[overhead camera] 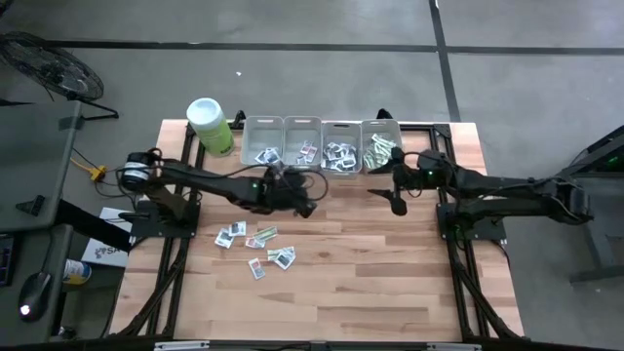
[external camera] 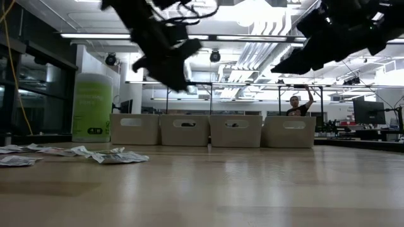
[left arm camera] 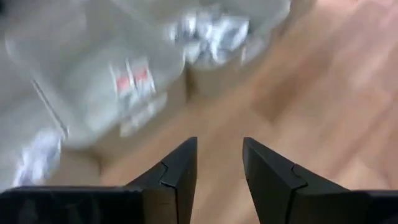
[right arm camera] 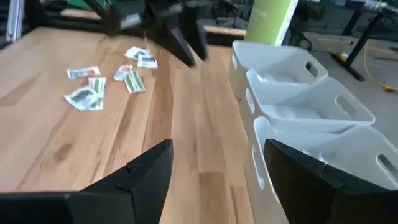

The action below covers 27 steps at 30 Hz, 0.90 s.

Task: Pick & Place First Aid Supplies
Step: Put the towelette pack into the middle right gray bin

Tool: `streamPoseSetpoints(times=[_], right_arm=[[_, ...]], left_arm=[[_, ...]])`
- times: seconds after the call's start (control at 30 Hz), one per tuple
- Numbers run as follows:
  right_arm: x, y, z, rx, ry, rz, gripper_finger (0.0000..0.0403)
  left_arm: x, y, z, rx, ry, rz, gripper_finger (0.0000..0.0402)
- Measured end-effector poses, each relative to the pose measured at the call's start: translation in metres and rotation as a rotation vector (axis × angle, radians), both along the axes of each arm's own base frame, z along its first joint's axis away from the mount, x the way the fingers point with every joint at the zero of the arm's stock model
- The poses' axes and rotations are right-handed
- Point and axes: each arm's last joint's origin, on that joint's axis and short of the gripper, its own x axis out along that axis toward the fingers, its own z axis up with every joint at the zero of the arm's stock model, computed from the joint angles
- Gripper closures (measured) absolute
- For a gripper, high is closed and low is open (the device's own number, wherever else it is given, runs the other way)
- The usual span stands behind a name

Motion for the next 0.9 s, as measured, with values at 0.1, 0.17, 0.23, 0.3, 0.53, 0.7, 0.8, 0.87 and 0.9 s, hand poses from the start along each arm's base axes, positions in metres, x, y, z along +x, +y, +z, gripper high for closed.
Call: streamPoseSetpoints(times=[0.1,0.17,0.23,0.3,0.53,0.7,0.8,0.87,0.9], right_arm=[[0.002,-0.001,-0.004,0.004,0.022,0.005,0.0155],[0.004,-0.001,-0.007,0.006,0.039,0.007,0.0155],[0.007,-0.002,-0.008,0.006,0.040,0.019,0.0155],[0.008,-0.001,-0.012,-0.007,0.062,0.037,0.0155],[0.013,0.008,-0.018,0.101,0.102,0.010,0.0155],[0.019,0.029,-0.020,0.175,0.106,-0.002,0.0155],[0.021,0.043,-0.020,0.180,0.105,-0.039,0.0155],[0.022,0.052,-0.018,0.183,0.085,-0.060,0.0155],[0.022,0.056,-0.018,0.185,0.077,-0.075,0.0155]], left_arm=[[-0.018,-0.005,0.003,-0.136,0.071,0.006,0.0275],[-0.028,-0.007,0.004,-0.227,0.123,0.011,0.0275],[-0.034,-0.008,0.002,-0.300,0.183,0.002,0.0275],[-0.043,-0.009,0.000,-0.357,0.268,-0.006,0.0275],[-0.065,-0.012,-0.005,-0.420,0.528,-0.027,0.0275],[-0.078,-0.024,-0.006,-0.408,0.675,-0.069,0.0275],[-0.086,-0.036,-0.009,-0.386,0.731,-0.095,0.0275],[-0.091,-0.044,-0.015,-0.363,0.764,-0.117,0.0275],[-0.095,-0.048,-0.018,-0.356,0.782,-0.129,0.0275]])
